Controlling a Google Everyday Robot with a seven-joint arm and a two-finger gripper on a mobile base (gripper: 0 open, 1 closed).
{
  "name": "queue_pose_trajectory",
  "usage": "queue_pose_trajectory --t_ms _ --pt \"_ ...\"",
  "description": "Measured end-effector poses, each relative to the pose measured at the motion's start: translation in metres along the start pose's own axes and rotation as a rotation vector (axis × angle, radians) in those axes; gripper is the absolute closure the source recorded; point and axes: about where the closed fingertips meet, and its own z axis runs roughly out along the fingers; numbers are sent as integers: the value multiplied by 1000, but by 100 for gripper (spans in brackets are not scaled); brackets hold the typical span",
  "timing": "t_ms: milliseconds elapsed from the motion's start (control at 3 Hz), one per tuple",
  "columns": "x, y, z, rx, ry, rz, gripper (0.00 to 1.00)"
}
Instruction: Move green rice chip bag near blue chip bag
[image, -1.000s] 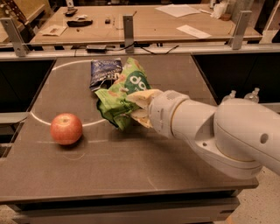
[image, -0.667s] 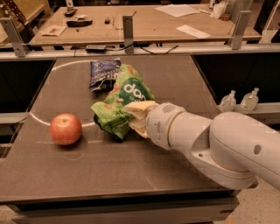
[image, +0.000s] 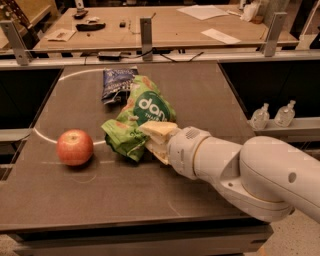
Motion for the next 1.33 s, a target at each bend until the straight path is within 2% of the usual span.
queue_pose_trajectory --t_ms 333,667,1333 --pt "9 -1 2 -2 35 -14 100" --pt "20 -3 7 -10 103 -54 100" --pt "59 -17 23 6 169 -121 100"
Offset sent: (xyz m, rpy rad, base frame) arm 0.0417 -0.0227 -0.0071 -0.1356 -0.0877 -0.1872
